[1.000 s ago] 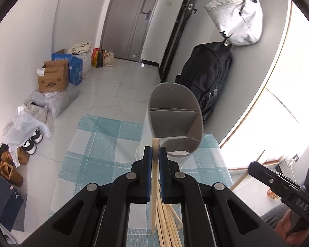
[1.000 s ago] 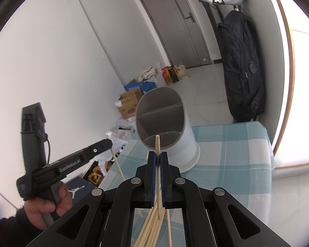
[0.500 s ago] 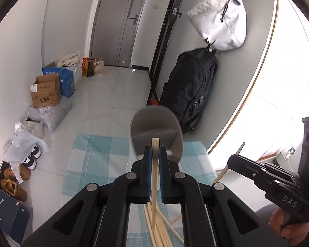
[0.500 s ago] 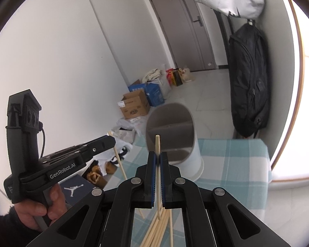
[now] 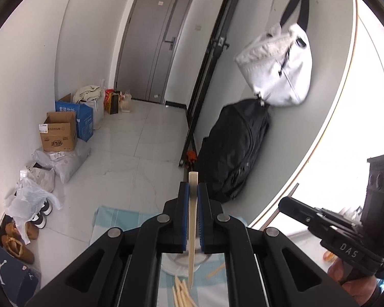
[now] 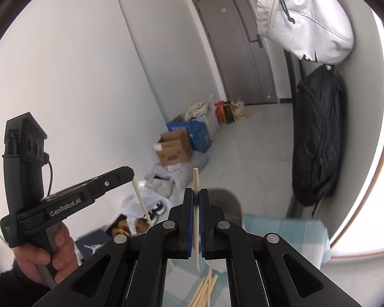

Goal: Organize utensils
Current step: 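Carry the held chopsticks in both tools up over the utensil holder, then open both tools to drop the chopsticks into the holder compartments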

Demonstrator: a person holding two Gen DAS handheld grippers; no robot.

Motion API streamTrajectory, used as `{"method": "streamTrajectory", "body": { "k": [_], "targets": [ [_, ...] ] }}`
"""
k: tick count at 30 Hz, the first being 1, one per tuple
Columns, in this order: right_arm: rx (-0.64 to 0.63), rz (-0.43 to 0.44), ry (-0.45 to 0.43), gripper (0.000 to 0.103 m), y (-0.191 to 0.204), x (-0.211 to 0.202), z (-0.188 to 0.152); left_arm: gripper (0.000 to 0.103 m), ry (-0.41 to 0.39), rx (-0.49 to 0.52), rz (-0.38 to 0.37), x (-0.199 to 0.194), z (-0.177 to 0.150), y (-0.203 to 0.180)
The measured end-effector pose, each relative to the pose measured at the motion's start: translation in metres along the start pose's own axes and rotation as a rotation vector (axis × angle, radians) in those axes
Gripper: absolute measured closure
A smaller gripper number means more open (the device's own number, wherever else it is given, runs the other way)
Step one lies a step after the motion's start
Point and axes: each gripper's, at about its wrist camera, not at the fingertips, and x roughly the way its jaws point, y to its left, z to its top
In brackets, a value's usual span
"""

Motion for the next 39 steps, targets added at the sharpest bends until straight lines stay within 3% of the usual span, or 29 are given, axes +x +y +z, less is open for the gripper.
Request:
{"method": "streamTrajectory", "body": {
  "k": [9,19,24,28,35,38,39],
  "targets": [
    [-0.061,-0.031,-0.057,0.1,-0.003,0.023,0.043,0.101,-0.064,-0.087,0.009,0.019,0.031,0.012],
    [-0.075,-0.05,-0.056,0.1,-0.01,0.062,0.052,0.101,-0.107,-0.09,0.064,0.048,0.044,0.017],
    [-0.086,-0.063,-0.039,0.1,-0.014,0.081,0.051,0.101,-0.097,-0.09,0.078,0.065,0.04,0.021],
    [-0.071,-0.048,0.002,0.1,-0.018,0.097,0.044,0.101,-0.084,-0.093,0.041,0.075,0.034,0.026],
    [-0.03,0.011,0.064,0.096,-0.024,0.113,0.03,0.1,0.0,-0.048,0.008,0.087,0.027,0.025],
    [0.008,0.057,0.072,0.092,-0.027,0.113,0.026,0.088,0.062,-0.061,0.001,0.091,0.027,0.032],
    [0.035,0.069,0.072,0.088,-0.029,0.11,0.024,0.078,0.061,-0.079,-0.003,0.088,0.027,0.036]
  ]
}}
